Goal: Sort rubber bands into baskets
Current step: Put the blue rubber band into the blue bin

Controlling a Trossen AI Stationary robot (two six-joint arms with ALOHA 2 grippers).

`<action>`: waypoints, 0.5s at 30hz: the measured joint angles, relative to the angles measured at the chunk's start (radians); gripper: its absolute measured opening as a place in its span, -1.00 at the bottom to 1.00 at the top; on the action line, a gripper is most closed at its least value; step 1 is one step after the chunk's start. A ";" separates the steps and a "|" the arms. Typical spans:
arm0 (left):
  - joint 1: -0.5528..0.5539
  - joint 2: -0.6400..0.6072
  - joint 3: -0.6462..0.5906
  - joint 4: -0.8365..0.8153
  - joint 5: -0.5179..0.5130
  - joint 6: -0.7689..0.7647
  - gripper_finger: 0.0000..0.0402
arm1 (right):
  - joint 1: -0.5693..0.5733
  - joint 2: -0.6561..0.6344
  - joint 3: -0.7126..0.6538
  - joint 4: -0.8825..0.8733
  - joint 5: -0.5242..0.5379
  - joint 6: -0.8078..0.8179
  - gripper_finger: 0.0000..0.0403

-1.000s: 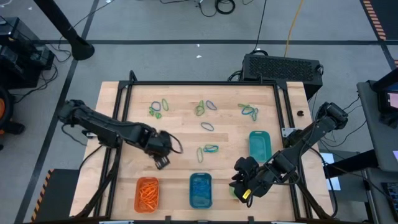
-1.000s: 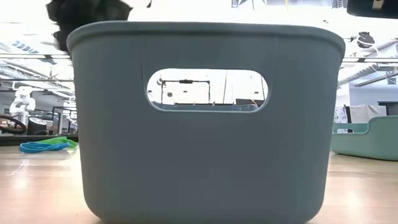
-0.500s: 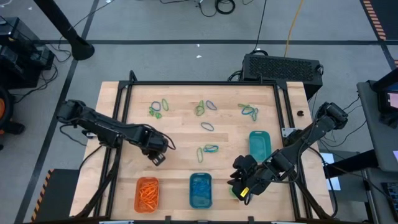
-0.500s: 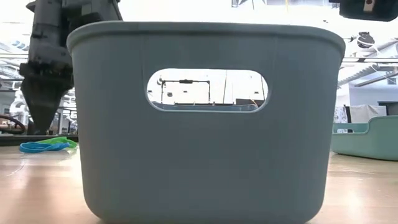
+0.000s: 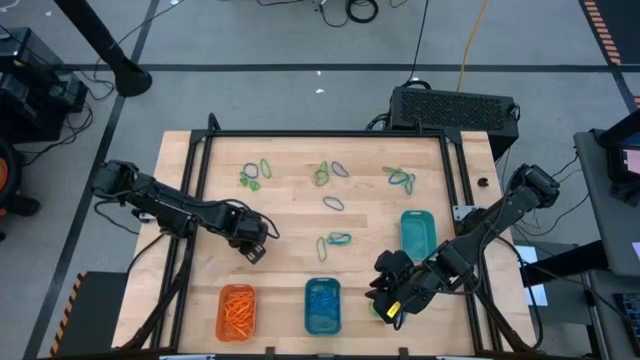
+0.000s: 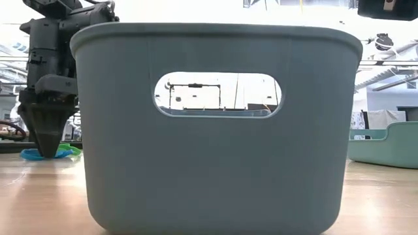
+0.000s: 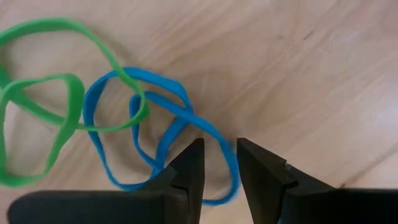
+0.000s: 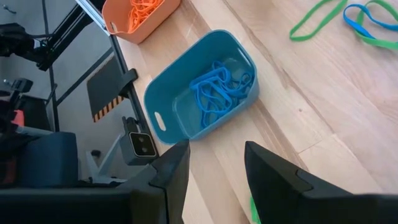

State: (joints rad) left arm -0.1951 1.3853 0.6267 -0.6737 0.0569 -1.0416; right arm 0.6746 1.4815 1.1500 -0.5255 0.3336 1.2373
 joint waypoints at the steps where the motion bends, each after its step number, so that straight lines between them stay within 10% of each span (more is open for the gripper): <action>1: 0.000 0.000 0.000 0.006 -0.005 0.000 -0.50 | 0.000 0.000 0.000 0.000 0.000 0.000 -0.28; 15: 0.025 0.061 0.006 0.046 -0.018 0.000 -0.51 | 0.000 0.000 0.000 -0.001 0.000 -0.001 -0.28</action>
State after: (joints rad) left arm -0.1706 1.4462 0.6327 -0.6280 0.0394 -1.0416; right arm 0.6746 1.4815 1.1500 -0.5264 0.3339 1.2362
